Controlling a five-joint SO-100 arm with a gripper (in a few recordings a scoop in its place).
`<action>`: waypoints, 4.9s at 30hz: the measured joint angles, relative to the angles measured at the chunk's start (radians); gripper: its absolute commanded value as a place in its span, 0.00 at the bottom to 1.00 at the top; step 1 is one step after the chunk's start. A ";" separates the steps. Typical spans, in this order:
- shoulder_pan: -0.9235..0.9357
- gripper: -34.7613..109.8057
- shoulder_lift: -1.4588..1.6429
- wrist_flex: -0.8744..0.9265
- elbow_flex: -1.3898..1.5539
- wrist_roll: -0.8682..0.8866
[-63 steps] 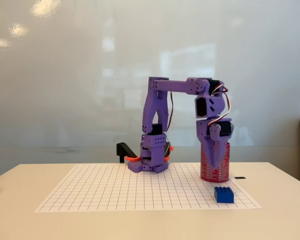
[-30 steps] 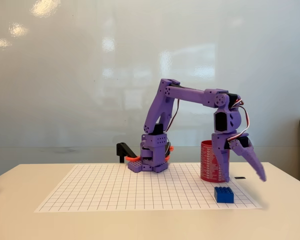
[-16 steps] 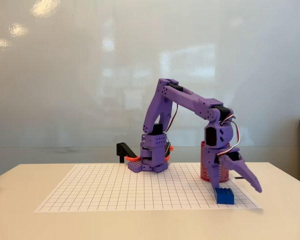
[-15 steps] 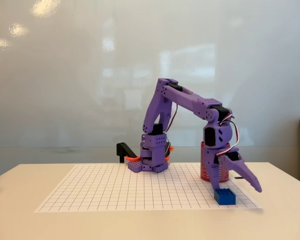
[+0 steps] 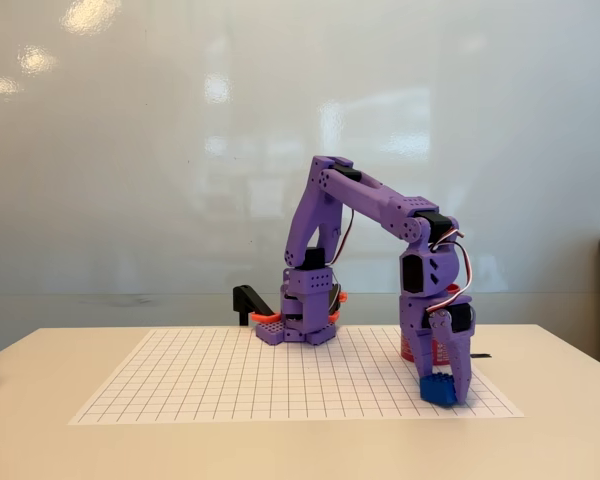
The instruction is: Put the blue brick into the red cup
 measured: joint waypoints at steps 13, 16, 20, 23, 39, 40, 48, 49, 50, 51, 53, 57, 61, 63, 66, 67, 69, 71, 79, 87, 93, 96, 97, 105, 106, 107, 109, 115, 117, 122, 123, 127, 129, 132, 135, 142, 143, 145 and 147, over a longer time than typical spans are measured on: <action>0.026 0.24 0.072 -0.044 -0.072 0.035; 0.051 0.24 0.106 0.031 -0.242 0.011; 0.084 0.24 0.123 0.192 -0.495 -0.037; 0.089 0.24 0.186 0.313 -0.569 -0.054; 0.120 0.24 0.867 0.637 -0.298 -0.008; 0.107 0.24 0.908 0.637 -0.249 -0.003; -0.054 0.24 1.143 0.626 0.179 0.063; -0.074 0.24 1.166 0.623 0.199 0.074; -0.097 0.24 1.187 0.623 0.210 0.077; -0.124 0.24 1.206 0.615 0.222 0.077; -0.183 0.24 1.218 0.581 0.255 0.071; -0.278 0.23 1.135 0.486 0.288 0.015; -0.351 0.23 0.986 0.391 0.291 -0.032; -0.367 0.23 0.916 0.359 0.291 -0.038; -0.408 0.23 0.868 0.330 0.291 -0.038; -0.420 0.23 0.864 0.327 0.291 -0.038; -0.434 0.23 0.861 0.321 0.291 -0.049; -0.457 0.23 0.861 0.322 0.291 -0.063; -0.574 0.23 0.804 0.322 0.273 -0.075; -0.575 0.23 0.773 0.316 0.273 -0.075; -0.555 0.49 0.773 0.316 0.273 -0.061; -0.525 0.62 0.773 0.330 0.273 0.008; -0.520 0.62 0.773 0.336 0.273 0.008; -0.520 0.62 0.801 0.374 0.273 -0.008; -0.511 0.62 0.801 0.374 0.273 -0.008; -0.509 0.62 0.801 0.374 0.273 -0.008; -0.506 0.62 0.801 0.374 0.273 -0.008; -0.509 0.29 0.801 0.374 0.273 -0.009; -0.509 0.24 0.801 0.373 0.273 -0.015; -0.491 0.24 0.801 0.374 0.255 0.011; -0.488 0.24 0.801 0.374 0.255 0.011; -0.491 0.24 0.801 0.374 0.252 0.011; -0.491 0.24 0.801 0.374 0.252 -0.002; -0.485 0.24 0.801 0.376 0.242 -0.008; -0.423 0.24 0.801 0.371 0.210 -0.017; -0.074 0.24 0.801 0.331 0.060 -0.071; -0.009 0.24 0.801 0.319 0.051 -0.072; 0.127 0.24 0.811 0.308 0.049 -0.086; 0.261 0.24 0.847 0.305 0.054 -0.103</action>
